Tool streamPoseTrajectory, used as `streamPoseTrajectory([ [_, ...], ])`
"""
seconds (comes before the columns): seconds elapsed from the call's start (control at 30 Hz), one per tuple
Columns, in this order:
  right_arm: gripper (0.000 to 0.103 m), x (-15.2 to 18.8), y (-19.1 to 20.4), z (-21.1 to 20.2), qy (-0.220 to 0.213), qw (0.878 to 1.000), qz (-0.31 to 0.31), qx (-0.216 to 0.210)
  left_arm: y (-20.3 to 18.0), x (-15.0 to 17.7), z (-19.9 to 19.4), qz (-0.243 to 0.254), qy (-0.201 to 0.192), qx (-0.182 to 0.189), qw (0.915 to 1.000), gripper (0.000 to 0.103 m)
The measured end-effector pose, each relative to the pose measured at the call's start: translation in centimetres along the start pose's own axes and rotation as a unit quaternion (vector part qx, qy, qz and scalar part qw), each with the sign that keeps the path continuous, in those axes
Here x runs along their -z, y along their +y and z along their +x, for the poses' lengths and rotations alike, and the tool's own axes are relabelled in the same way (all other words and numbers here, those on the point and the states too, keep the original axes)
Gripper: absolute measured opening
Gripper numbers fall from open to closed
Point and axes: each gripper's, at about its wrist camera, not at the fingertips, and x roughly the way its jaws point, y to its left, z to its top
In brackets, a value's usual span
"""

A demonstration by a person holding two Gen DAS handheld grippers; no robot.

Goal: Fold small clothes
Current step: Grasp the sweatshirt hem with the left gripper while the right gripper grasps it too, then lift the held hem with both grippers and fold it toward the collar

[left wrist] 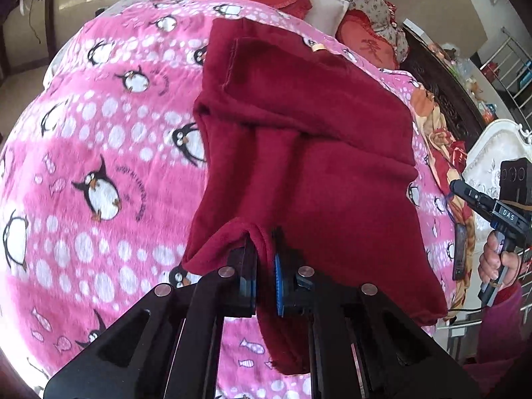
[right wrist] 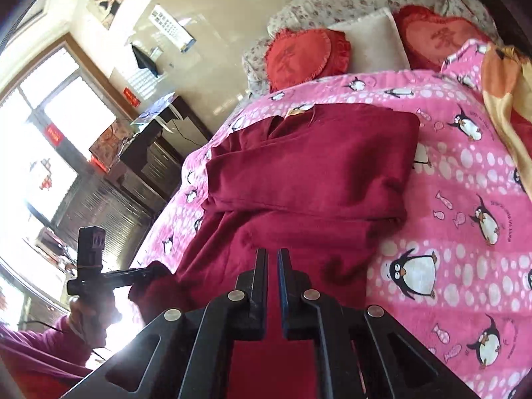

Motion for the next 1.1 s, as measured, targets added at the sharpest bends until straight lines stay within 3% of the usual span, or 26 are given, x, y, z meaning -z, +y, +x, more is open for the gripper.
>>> streamPoseTrajectory([
  [0.07, 0.007, 0.0, 0.2, -0.4, 0.018, 1.0, -0.004, 0.008, -1.0, 0.3, -0.2, 0.028, -0.004, -0.003, 0.9996, 0.007],
  [0.13, 0.016, 1.3, -0.4, -1.0, 0.042, 0.999, -0.004, 0.016, -1.1, 0.7, -0.2, 0.034, -0.001, -0.009, 0.9994, 0.007],
  [0.2, 0.053, 3.5, -1.8, -1.2, 0.08, 0.996, 0.029, 0.015, -0.8, 1.4, 0.1, 0.027, 0.005, -0.012, 0.9995, 0.007],
  [0.4, 0.055, 10.9, -5.2, -0.9, 0.134, 0.979, 0.146, -0.036, 0.9, 3.0, -0.1, -0.01, 0.018, -0.013, 0.9997, 0.007],
  [0.53, 0.056, 12.7, -5.2, 0.6, 0.109, 0.973, 0.187, -0.085, 0.7, 3.7, 0.0, -0.005, 0.021, -0.019, 0.9996, 0.007],
  [0.57, 0.055, 13.0, -5.0, 1.3, 0.106, 0.971, 0.195, -0.092, 0.6, 3.8, -0.1, -0.006, 0.02, -0.019, 0.9996, 0.007],
  [0.67, 0.018, 12.0, -3.7, 2.4, 0.103, 0.979, 0.155, -0.078, 0.8, 3.4, -0.8, -0.012, 0.012, -0.012, 0.9998, 0.007],
  [0.7, 0.014, 11.1, -3.2, 2.0, 0.092, 0.982, 0.143, -0.085, 0.9, 3.0, -1.1, -0.012, 0.007, -0.008, 0.9999, 0.007],
  [0.93, 0.009, 1.3, -1.1, -0.7, -0.037, 0.991, 0.078, -0.103, 0.7, -3.9, -2.1, -0.013, -0.055, 0.021, 0.9982, 0.007],
  [1.1, 0.005, -6.6, -2.3, -0.3, -0.119, 0.989, 0.069, -0.057, 1.3, -10.8, 0.0, -0.03, -0.083, 0.018, 0.996, 0.007],
])
